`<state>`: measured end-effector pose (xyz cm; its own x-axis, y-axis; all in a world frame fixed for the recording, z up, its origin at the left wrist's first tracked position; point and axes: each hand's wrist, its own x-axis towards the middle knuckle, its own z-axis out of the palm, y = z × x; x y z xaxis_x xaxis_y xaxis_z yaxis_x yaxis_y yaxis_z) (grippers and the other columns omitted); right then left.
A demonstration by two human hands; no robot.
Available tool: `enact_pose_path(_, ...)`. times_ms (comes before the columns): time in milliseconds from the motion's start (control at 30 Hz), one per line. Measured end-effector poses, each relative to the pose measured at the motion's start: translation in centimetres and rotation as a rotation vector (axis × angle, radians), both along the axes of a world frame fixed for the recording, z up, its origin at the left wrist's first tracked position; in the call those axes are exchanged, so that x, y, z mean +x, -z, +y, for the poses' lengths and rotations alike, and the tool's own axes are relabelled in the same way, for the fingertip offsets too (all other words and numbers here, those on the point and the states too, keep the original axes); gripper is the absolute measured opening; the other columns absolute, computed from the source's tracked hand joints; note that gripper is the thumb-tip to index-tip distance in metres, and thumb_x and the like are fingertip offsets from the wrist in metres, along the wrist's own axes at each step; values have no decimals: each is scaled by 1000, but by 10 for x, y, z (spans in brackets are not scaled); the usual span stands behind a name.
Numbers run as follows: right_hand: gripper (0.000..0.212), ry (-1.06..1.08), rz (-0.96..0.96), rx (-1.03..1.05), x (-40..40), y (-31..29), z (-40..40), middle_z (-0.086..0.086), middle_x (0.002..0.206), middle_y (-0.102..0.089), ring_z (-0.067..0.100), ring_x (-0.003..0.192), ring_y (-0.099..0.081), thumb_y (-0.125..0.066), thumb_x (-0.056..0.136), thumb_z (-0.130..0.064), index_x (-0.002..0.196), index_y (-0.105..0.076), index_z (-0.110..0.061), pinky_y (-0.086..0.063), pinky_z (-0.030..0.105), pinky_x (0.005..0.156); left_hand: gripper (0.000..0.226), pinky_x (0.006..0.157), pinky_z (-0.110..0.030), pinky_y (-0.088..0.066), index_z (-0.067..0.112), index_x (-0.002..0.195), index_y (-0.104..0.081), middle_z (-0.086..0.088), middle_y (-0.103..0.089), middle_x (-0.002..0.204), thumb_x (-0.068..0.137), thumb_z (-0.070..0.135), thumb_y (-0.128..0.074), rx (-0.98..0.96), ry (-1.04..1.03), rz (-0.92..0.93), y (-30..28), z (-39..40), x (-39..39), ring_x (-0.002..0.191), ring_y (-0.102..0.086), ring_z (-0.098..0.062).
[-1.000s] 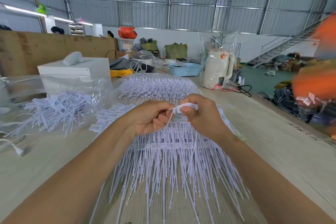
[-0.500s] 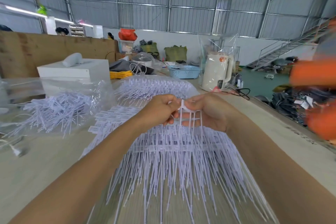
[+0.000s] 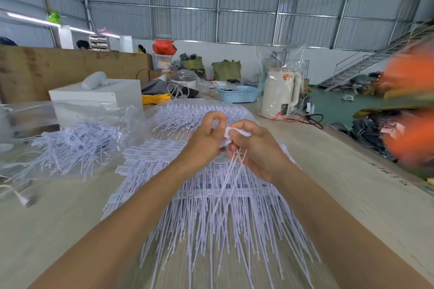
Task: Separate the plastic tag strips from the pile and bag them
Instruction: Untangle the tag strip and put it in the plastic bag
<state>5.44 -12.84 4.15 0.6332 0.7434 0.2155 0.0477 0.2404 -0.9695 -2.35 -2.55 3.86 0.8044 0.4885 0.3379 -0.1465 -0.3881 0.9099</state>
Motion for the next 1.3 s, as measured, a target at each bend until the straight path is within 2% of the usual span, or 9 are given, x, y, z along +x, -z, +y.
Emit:
enact_pose_path(100,21,104,46,117,1,1,2,6,63,-59,9,47,-51,-52,92,-1,76,-56,-14,-47,24,51,34,74,-32,-58,15,107,-56,-9,-70,92,89,43,-56,-305,237,204,3,-8,-6,79,-70,-23)
enact_pose_path(200,21,125,64,149,-3,3,3,4,61,-55,9,46,-51,-54,91,-2,78,-57,-17,-47,24,49,9,63,-29,-58,6,92,-61,-7,-67,71,92,14,-58,-280,411,336,8,-16,-13,60,-64,-16)
enact_pose_path(367,16,307,-384,-13,7,-4,-4,5,69,-56,4,51,-50,-57,89,-2,99,-66,-10,-43,16,54,22,39,-17,-24,7,80,-59,2,-43,48,97,7,-45,-251,334,337,4,-17,-10,39,-29,-8)
enact_pose_path(467,11,303,-359,-16,7,-2,-1,0,60,-50,3,43,-45,-55,92,-4,96,-64,-6,-38,15,44,26,38,-16,-18,10,77,-57,-1,-45,56,96,21,-42,-302,306,324,-2,-21,-8,40,-28,-8)
enact_pose_path(600,13,316,-277,-2,4,1,2,0,55,-46,8,42,-41,-55,92,-7,81,-62,-9,-34,18,43,14,48,-20,-34,8,81,-55,-3,-51,70,91,14,-47,-151,238,302,1,-23,-4,52,-46,-10)
enact_pose_path(733,19,332,-350,-5,2,1,3,-4,54,-46,4,43,-41,-57,90,-8,74,-61,-18,-36,19,44,17,72,-32,-56,5,92,-57,-9,-63,81,92,13,-42,-258,299,302,5,-21,-5,68,-68,-18)
enact_pose_path(1000,21,113,-135,78,4,0,-3,1,49,-57,15,40,-46,-55,93,-11,75,-63,-4,-42,22,43,21,59,-37,-59,7,83,-51,-1,-49,50,91,2,-33,-234,310,292,6,-19,-10,43,-51,-13)
enact_pose_path(1200,25,11,-268,-9,11,3,-8,24,100,-65,20,58,-50,-46,98,-19,113,-64,-9,-47,26,55,34,35,-13,-24,8,89,-58,3,-37,49,87,-5,-26,-293,379,330,6,-10,-16,38,-27,-7)
enact_pose_path(1300,23,-100,-329,-43,7,2,-9,34,106,-58,27,66,-46,-44,99,-16,105,-65,-7,-39,35,64,30,34,-13,-15,9,87,-58,4,-34,51,89,1,-30,-325,427,348,3,-9,-19,39,-22,-5)
